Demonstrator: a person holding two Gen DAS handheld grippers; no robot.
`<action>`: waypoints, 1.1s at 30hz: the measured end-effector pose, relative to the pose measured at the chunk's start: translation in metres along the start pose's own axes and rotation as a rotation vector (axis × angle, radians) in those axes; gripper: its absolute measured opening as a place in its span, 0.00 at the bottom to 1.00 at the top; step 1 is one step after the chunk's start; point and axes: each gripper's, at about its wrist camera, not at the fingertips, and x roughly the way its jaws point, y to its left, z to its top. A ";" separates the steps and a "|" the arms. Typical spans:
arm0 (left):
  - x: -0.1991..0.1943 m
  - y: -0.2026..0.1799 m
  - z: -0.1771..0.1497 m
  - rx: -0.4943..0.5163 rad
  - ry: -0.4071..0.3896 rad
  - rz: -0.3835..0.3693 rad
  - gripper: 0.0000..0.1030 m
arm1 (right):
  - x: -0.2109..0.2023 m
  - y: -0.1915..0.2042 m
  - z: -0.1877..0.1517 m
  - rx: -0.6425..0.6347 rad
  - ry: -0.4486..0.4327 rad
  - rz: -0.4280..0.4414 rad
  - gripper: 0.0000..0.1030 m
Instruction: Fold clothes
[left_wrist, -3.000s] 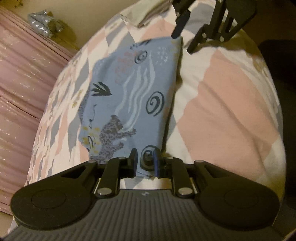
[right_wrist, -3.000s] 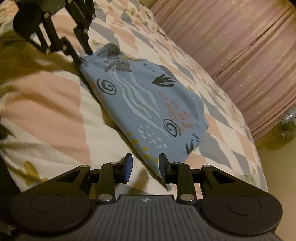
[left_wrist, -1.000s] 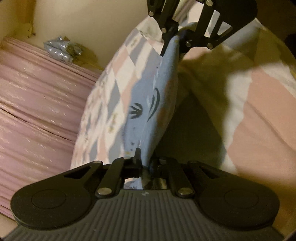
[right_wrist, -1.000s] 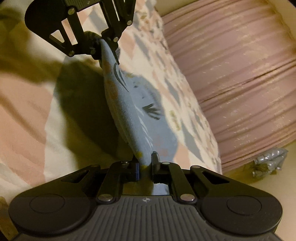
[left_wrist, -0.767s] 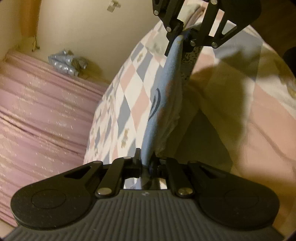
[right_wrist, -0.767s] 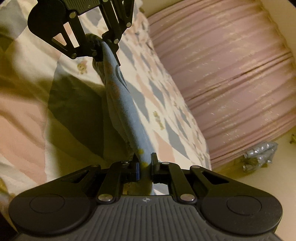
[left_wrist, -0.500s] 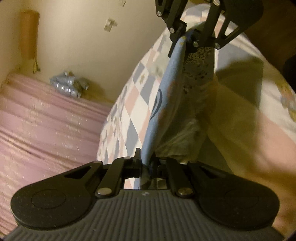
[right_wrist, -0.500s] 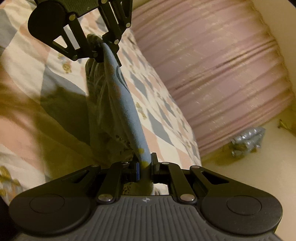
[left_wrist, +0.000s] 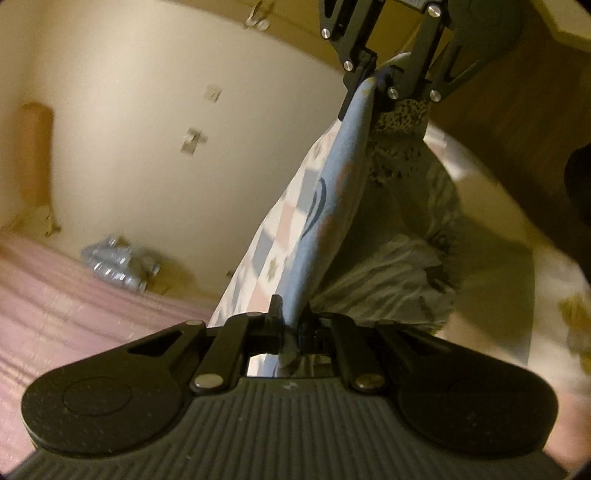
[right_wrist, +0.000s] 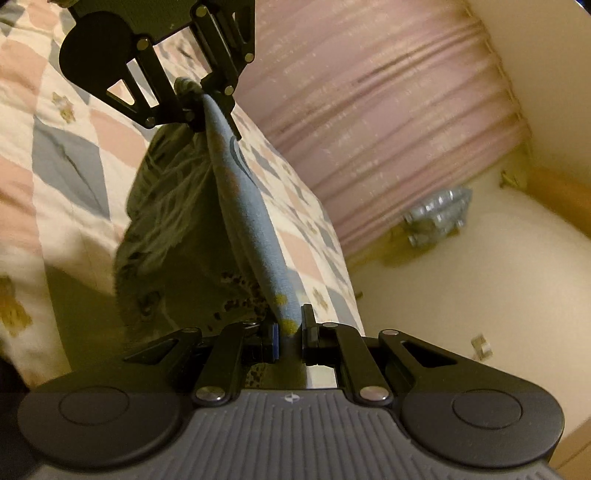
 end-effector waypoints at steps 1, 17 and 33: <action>0.007 0.000 0.005 0.008 -0.015 -0.011 0.06 | -0.001 -0.004 -0.006 0.009 0.012 -0.001 0.07; 0.207 0.092 0.043 0.010 -0.123 0.083 0.06 | 0.123 -0.126 -0.052 0.046 0.078 -0.097 0.07; 0.386 -0.029 -0.008 0.034 -0.022 -0.088 0.07 | 0.255 -0.049 -0.132 -0.024 0.174 -0.008 0.08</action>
